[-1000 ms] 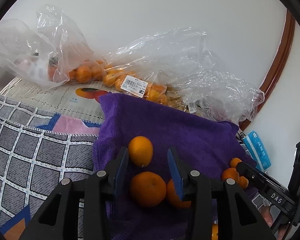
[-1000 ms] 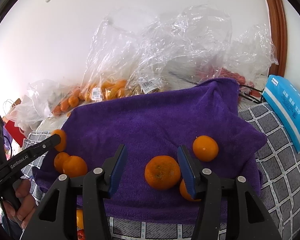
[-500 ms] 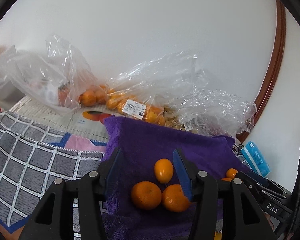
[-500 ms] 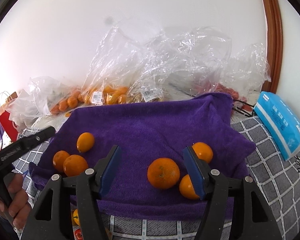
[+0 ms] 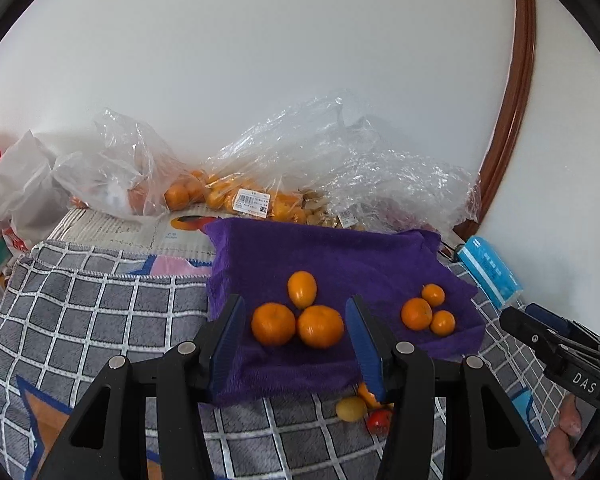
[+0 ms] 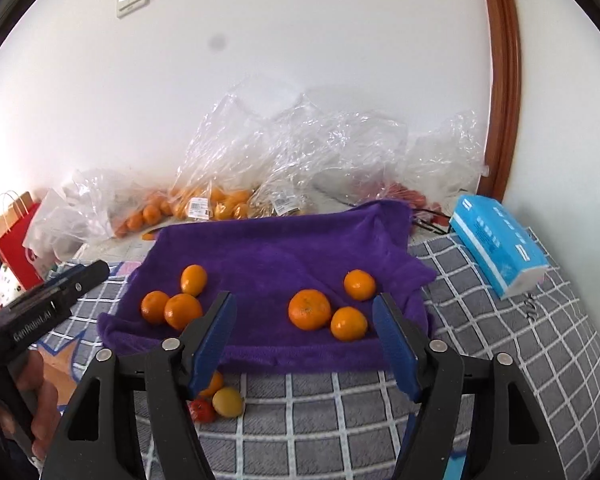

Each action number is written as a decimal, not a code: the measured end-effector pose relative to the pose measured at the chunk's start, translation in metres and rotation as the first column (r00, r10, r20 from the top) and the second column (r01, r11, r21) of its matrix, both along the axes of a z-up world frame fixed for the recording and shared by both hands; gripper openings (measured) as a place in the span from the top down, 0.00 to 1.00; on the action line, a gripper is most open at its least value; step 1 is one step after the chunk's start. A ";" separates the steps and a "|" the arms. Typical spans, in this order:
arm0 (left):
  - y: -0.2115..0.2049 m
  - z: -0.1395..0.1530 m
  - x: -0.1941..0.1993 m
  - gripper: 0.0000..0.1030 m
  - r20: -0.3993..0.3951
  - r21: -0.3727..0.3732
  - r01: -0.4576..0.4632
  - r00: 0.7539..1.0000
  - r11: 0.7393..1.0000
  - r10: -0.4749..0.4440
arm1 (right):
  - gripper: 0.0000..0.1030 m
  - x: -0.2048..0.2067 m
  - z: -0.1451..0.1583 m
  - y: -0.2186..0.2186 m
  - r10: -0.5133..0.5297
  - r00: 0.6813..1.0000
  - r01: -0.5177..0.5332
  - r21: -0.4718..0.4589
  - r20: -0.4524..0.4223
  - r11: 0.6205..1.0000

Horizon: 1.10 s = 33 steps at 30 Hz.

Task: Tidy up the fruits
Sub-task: 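Raise both open grippers away from the towel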

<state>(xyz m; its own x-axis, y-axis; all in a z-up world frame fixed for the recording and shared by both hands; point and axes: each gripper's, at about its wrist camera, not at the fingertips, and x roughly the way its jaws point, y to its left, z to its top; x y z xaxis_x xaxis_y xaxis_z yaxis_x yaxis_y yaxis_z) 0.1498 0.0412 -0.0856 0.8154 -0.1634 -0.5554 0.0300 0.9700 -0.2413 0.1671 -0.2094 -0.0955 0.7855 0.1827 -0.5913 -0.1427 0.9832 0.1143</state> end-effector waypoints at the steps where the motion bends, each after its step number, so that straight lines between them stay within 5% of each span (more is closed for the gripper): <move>1: 0.001 -0.002 -0.006 0.52 -0.016 -0.004 0.005 1.000 1.000 -0.005 | 0.31 -0.004 0.000 0.000 0.005 1.000 -0.005 0.001 -0.017 1.000; 15: 0.018 -0.052 -0.043 0.52 -0.159 0.126 -0.026 0.986 0.992 0.046 | 0.31 -0.059 -0.014 0.002 0.031 0.999 -0.031 0.015 -0.007 0.999; 28: 0.038 -0.079 -0.044 0.52 -0.218 0.014 -0.061 0.974 0.998 0.063 | 0.31 -0.061 -0.043 0.001 -0.001 0.998 0.002 0.020 -0.066 1.000; 33: 0.048 -0.082 -0.046 0.52 -0.226 -0.024 -0.119 0.968 0.993 0.110 | 0.41 -0.046 -0.058 0.010 0.017 0.990 -0.011 0.047 -0.137 0.999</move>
<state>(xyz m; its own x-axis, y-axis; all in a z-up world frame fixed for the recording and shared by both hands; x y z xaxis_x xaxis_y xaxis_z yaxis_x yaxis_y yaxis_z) 0.1042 0.0897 -0.1676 0.6852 -0.1002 -0.7214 -0.1400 0.9539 -0.2654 0.1213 -0.1990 -0.1535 0.6949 0.2230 -0.6837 -0.1365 0.9743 0.1791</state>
